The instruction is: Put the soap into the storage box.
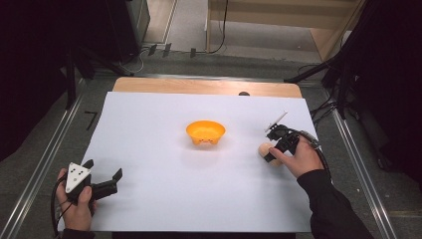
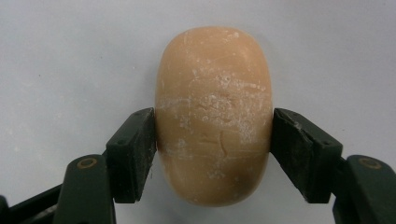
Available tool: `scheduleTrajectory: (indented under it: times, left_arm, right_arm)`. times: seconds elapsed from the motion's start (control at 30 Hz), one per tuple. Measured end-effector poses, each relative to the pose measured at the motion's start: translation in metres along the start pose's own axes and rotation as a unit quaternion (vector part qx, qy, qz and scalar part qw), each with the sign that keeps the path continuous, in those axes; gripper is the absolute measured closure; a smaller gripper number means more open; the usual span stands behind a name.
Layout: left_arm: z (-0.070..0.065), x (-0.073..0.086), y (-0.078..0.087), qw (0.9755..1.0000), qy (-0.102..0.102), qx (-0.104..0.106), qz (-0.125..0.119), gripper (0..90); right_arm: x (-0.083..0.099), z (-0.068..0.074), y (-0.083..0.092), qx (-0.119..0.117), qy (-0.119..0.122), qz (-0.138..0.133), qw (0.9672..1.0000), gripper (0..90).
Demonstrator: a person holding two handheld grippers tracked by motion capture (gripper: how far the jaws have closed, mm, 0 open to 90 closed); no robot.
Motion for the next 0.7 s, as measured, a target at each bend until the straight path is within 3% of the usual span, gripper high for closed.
scheduleTrajectory:
  times: [0.4,0.47,0.5,0.7]
  left_arm:
    - [0.0,0.0,-0.0001,1.0,0.0,0.0,0.0,0.0]
    - [-0.0001,0.0,0.0,1.0,0.0,-0.001,0.0,0.0]
    - [-0.0001,0.0,-0.0001,1.0,0.0,-0.001,0.001,0.0]
    - [0.0001,0.0001,-0.0002,1.0,0.0,-0.002,0.002,0.0]
  right_arm:
    - [-0.0014,-0.0013,-0.005,-0.009,-0.004,0.012,0.9999,32.7]
    - [-0.0014,-0.0018,-0.0053,-0.008,0.0,0.01,0.9999,32.7]
    - [-0.0017,-0.0005,-0.0053,0.004,0.019,0.006,0.9998,32.9]
    - [-0.0031,-0.0035,-0.0032,0.005,0.035,0.006,0.9993,33.0]
Point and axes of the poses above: each handheld gripper's, and its own axes: y roughly backward along the jaws, x roughly out of its underside, z roughly to its left, the point moved 5 cm from there along -y, roughly forward along the jaws, and after that the axes turned 2 degrees about y, right-handed, at the moved point
